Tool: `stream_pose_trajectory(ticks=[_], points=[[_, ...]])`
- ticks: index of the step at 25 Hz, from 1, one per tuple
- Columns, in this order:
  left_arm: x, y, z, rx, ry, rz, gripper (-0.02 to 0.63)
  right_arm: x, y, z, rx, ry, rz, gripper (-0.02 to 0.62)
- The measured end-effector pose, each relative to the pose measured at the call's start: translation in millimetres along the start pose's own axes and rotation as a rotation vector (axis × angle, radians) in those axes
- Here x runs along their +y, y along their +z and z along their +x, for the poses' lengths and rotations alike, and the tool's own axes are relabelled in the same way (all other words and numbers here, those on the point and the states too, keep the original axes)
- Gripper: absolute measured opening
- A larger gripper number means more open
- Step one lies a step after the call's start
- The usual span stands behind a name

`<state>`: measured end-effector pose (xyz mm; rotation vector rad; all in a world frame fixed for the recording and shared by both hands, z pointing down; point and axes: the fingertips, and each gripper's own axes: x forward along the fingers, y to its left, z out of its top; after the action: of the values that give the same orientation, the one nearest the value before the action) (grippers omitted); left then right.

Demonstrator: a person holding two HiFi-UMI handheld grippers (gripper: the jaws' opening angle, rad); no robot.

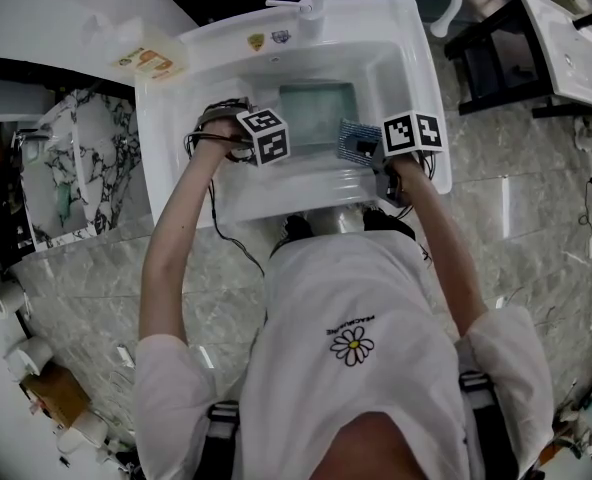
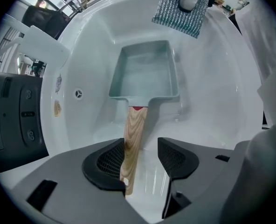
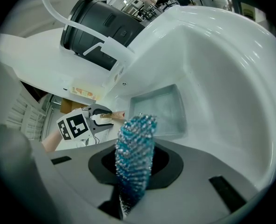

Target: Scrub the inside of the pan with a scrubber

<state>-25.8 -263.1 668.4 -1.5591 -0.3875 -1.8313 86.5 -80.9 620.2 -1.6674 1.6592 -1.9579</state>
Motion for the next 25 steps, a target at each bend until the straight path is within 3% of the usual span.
stream_pose_trajectory(ticks=[16, 20, 25], points=[[6, 3, -5, -0.037, 0.044, -0.042, 0.231, 3, -3, -1, 0.006, 0.014, 0.009, 0.058], [24, 22, -33, -0.16, 0.069, -0.144, 0.222, 5, 7, -9, -0.038, 0.002, -0.011, 0.058], [70, 51, -105, -0.402, 0.119, -0.316, 0.209, 25, 41, -31, -0.137, -0.022, -0.112, 0.058]])
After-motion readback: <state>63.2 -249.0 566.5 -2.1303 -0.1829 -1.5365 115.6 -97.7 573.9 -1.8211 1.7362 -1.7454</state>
